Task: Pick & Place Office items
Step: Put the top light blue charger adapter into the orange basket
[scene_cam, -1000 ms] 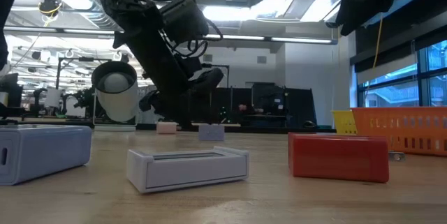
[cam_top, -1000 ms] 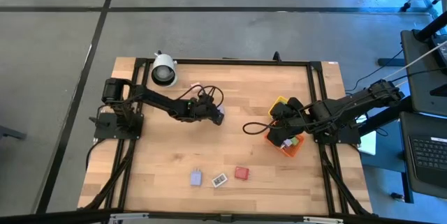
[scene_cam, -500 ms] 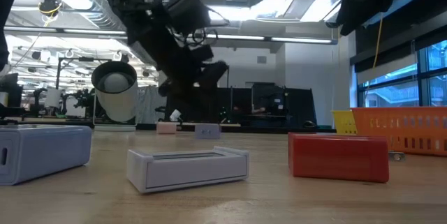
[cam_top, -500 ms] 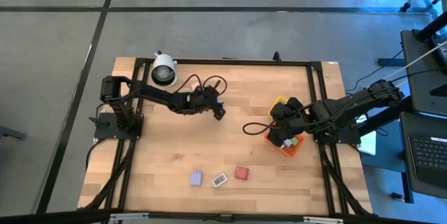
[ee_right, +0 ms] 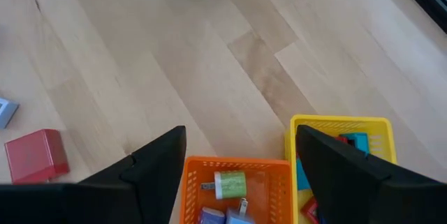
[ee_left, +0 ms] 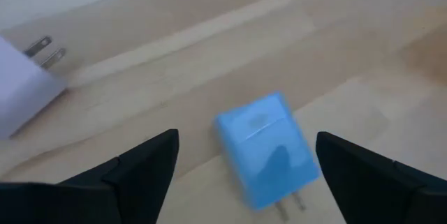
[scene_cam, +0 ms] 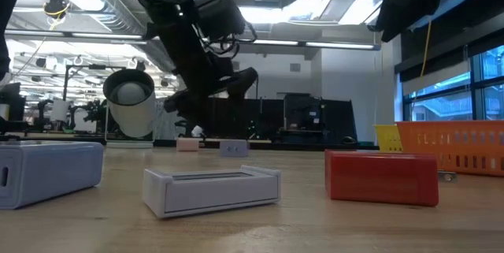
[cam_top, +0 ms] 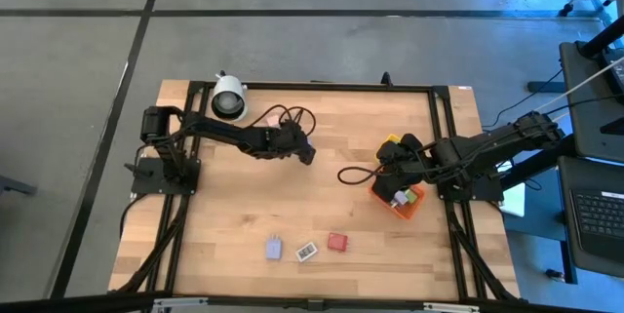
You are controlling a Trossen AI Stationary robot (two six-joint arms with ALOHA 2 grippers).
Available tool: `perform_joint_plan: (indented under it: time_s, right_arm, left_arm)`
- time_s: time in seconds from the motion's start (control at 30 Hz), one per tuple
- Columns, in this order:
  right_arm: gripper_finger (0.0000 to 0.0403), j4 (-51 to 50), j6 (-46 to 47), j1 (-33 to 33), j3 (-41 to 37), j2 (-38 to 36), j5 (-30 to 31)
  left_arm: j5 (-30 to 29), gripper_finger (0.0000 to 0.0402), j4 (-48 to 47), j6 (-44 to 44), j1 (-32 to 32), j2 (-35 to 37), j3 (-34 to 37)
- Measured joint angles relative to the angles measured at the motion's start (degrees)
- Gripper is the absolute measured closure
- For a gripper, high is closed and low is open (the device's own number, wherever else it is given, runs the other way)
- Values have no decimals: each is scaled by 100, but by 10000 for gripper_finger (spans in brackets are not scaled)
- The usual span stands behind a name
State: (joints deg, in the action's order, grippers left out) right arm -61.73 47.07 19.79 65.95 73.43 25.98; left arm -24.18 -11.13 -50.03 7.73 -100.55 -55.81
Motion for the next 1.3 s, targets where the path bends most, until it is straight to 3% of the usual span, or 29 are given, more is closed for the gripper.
perform_joint_plan:
  time_s: [0.43,0.73,0.9,1.17,1.3]
  right_arm:
    - [128,2,-8,-89,0,0,-26]
    - [128,8,-109,-89,0,-2,-114]
    - [128,7,-109,-91,0,0,-112]
    - [128,11,-109,-91,0,0,-109]
    - [128,67,-109,-91,-2,-2,-104]
  left_arm:
    - [-548,49,480,-638,-171,-600,-30]
    - [-719,56,843,-241,-226,-989,-46]
    - [-759,91,769,25,-245,-997,-46]
    - [-534,195,722,26,-235,-830,-26]
    - [-364,196,753,403,-240,-434,-26]
